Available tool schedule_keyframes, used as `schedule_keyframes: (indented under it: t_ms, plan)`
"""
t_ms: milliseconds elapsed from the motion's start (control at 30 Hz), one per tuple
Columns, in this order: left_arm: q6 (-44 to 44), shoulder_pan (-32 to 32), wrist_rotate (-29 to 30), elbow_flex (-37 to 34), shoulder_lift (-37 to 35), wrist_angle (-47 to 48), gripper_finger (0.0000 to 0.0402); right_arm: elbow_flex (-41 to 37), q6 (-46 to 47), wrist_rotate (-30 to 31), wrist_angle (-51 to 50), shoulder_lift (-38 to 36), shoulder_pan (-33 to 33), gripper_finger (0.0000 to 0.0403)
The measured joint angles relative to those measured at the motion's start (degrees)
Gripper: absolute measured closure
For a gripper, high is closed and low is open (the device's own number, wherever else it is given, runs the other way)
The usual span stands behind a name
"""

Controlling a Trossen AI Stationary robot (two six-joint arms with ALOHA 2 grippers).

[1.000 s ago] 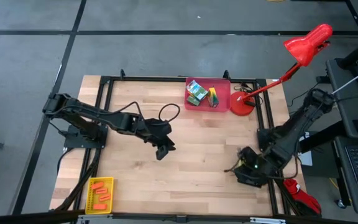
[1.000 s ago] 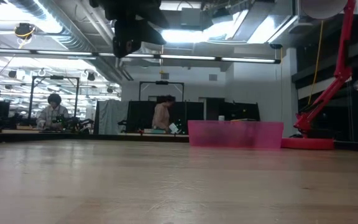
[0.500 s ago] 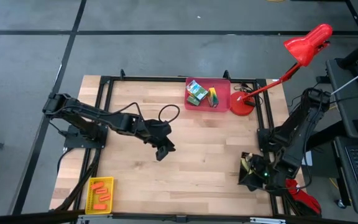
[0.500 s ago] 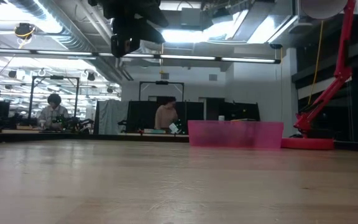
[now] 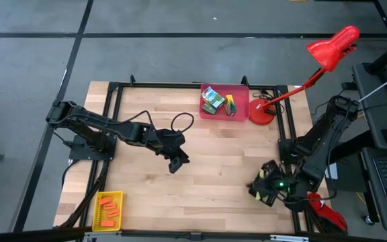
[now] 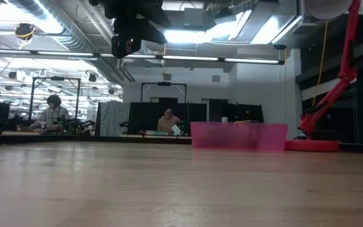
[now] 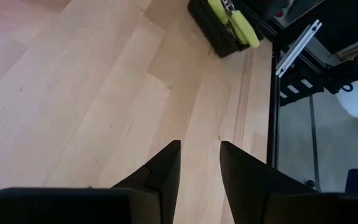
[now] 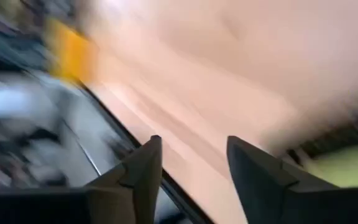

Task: Pick & Place School Supplies
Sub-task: Return to Home Position

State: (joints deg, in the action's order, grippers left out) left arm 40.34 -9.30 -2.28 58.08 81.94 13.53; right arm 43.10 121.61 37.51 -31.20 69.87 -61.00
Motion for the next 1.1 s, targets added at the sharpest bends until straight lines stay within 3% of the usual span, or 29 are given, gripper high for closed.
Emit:
schedule_keyframes:
  t_ms: [100, 267, 333, 433, 600, 767, 900, 1100]
  plan:
    - [-0.1, 0.0, 0.9, 0.0, -0.7, 0.4, 0.0295, 4.2, -7.6, 13.6, 0.0, -0.3, 2.5, 0.0259]
    - [-2.9, 0.0, 5.5, 0.0, -3.9, 2.5, 0.0301, 13.1, -31.8, 22.6, 4.0, -0.5, 6.2, 0.0372]
    - [-4.3, 0.0, 6.9, 0.0, -5.5, 3.7, 0.0303, 16.2, -44.8, 24.9, 10.0, -0.5, 7.2, 0.0393]
    - [-6.6, 0.1, 9.4, 0.0, -8.3, 4.1, 0.0304, 20.0, -55.8, 25.1, 14.5, -0.5, 9.5, 0.0366]
    - [-7.4, 0.1, 15.8, 0.0, -13.4, 3.6, 0.0295, 22.9, -58.9, 19.3, 16.0, -0.6, 14.0, 0.0278]
    - [-14.7, -1.6, 16.4, 0.1, -18.5, -3.3, 0.028, 23.0, -70.1, 15.9, 28.5, 0.1, 17.9, 0.0205]
    - [-18.6, -3.2, 16.2, 0.1, -21.8, -7.1, 0.0294, 23.0, -76.7, 13.4, 34.7, 1.1, 21.4, 0.0191]
    - [-19.6, -5.3, 16.2, 0.1, -23.2, -8.0, 0.0389, 23.0, -81.1, 5.9, 40.3, 3.2, 27.0, 0.022]
